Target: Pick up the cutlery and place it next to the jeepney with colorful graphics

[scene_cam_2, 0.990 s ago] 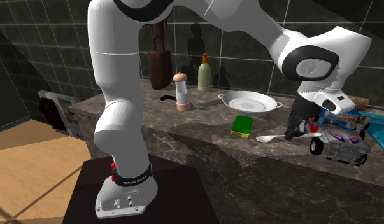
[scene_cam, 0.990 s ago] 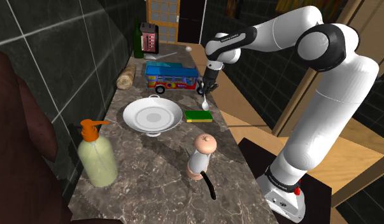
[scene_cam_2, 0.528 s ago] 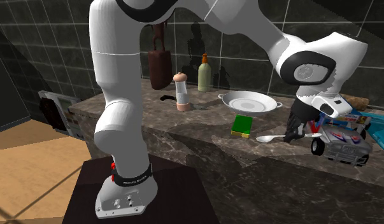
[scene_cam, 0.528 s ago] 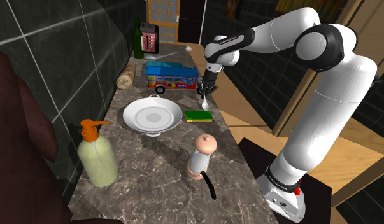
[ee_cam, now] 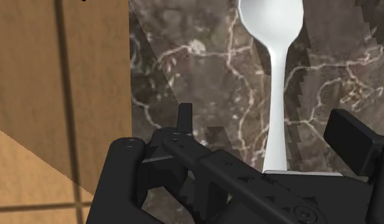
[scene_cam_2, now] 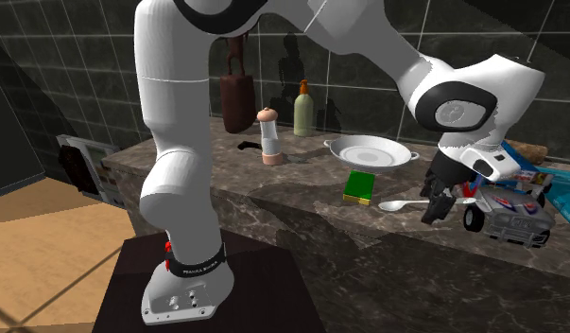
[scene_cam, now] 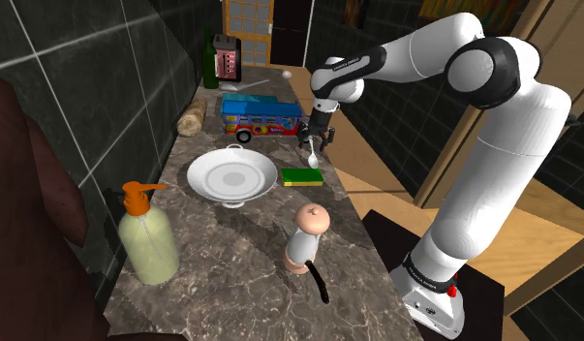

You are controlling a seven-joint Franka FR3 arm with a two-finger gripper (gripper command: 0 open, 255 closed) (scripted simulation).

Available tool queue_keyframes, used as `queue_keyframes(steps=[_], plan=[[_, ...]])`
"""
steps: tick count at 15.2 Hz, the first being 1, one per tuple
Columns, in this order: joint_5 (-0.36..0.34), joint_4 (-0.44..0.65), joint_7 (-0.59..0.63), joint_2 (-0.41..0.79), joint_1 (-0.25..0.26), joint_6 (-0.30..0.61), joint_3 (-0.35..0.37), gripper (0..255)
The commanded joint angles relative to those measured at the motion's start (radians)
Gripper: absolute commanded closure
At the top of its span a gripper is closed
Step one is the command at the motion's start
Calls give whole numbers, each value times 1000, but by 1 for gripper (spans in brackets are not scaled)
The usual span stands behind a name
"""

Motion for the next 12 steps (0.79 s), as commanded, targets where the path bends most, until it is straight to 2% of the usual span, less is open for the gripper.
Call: queue_keyframes(steps=[1,4,12], plan=[[-6,22,3,-8,-3,-30,-3,0],[-22,83,13,-35,-11,-118,-12,0],[-22,83,13,-35,-11,-118,-12,0]])
